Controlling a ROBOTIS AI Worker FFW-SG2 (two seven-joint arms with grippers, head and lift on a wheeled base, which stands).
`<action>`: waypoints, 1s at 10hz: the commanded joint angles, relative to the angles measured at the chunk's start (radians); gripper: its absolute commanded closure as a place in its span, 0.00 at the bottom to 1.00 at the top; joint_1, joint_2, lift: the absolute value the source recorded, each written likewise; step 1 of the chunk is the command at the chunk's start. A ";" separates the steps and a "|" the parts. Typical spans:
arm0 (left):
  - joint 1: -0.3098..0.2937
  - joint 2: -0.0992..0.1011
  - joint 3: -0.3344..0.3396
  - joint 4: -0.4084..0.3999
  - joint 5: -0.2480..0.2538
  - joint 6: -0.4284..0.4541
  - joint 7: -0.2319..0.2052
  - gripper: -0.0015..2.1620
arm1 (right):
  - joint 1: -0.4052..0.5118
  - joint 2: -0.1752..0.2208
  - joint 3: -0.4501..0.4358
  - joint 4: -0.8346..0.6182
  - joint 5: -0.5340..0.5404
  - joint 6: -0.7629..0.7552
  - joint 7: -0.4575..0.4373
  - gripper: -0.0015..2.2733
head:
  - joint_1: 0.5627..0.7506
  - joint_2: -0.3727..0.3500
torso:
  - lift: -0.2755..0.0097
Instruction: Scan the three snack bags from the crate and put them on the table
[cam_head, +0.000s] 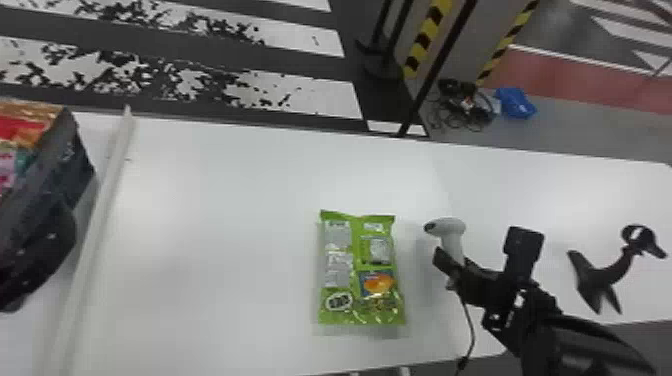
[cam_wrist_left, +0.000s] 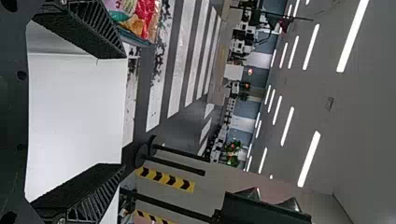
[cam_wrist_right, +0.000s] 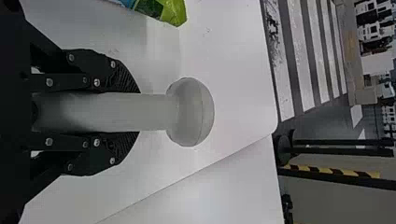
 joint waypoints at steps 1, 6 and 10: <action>0.000 0.000 0.002 0.002 0.000 0.002 0.000 0.02 | -0.042 -0.012 0.012 0.084 0.023 -0.010 0.020 0.99 | 0.70 0.10 | 0.64; -0.006 0.000 -0.003 0.000 0.000 0.002 0.003 0.02 | -0.039 -0.015 0.003 0.099 0.022 -0.068 0.037 0.00 | 0.70 0.09 | 0.64; -0.006 0.000 -0.003 0.002 -0.005 0.002 0.004 0.02 | 0.092 0.014 -0.022 -0.226 -0.046 -0.034 0.023 0.03 | 0.70 0.10 | 0.64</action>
